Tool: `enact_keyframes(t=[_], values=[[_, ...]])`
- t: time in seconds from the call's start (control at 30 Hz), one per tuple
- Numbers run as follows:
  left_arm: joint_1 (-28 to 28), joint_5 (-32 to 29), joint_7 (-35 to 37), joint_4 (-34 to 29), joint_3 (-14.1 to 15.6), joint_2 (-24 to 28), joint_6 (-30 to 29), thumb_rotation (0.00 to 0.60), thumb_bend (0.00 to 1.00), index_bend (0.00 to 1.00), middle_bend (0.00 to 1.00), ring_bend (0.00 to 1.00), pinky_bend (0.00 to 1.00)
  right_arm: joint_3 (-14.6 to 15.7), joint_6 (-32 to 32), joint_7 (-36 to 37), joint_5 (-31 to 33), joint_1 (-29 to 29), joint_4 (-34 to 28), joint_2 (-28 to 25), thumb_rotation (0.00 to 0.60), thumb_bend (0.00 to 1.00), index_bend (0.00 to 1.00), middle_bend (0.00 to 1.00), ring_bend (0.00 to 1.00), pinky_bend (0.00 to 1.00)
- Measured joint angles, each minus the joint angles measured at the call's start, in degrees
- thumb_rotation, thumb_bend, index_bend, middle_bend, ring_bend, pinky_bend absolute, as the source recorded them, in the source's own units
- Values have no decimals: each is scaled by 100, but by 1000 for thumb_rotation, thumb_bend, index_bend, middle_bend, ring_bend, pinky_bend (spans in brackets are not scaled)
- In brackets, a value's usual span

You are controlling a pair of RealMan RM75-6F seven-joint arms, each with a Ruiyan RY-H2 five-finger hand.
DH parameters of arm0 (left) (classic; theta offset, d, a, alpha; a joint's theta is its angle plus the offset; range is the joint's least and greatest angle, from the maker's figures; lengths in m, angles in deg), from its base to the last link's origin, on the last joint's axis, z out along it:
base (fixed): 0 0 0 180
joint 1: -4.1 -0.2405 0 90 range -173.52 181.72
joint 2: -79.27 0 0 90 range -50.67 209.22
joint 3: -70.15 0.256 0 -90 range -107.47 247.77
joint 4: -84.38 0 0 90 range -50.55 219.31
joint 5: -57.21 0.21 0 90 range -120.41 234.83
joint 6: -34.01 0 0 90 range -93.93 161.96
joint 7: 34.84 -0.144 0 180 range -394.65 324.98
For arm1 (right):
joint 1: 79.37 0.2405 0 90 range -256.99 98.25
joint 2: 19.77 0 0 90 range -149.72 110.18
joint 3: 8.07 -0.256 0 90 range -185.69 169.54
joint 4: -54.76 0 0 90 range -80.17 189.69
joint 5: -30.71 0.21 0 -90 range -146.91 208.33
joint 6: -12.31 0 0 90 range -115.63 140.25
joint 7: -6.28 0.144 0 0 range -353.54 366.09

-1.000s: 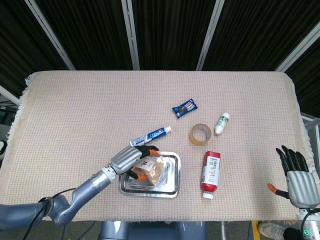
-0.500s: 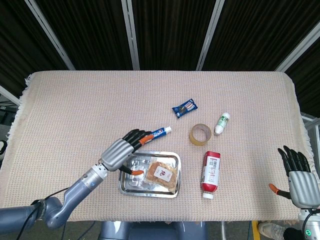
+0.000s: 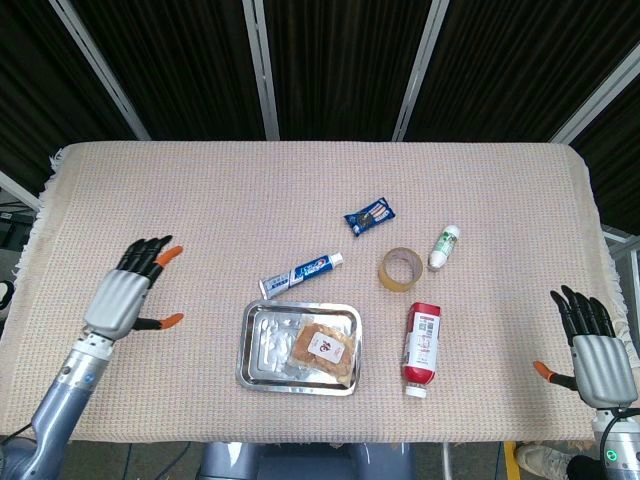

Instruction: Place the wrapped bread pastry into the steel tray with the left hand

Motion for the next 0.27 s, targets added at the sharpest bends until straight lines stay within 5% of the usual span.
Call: enact_keyframes(t=[0.27], values=[[-818,37,-84,-9,271,288,-995,526,56,121,0,0,0,-59,56,-50,5,30,33,78,600,0,0,0,0,0]])
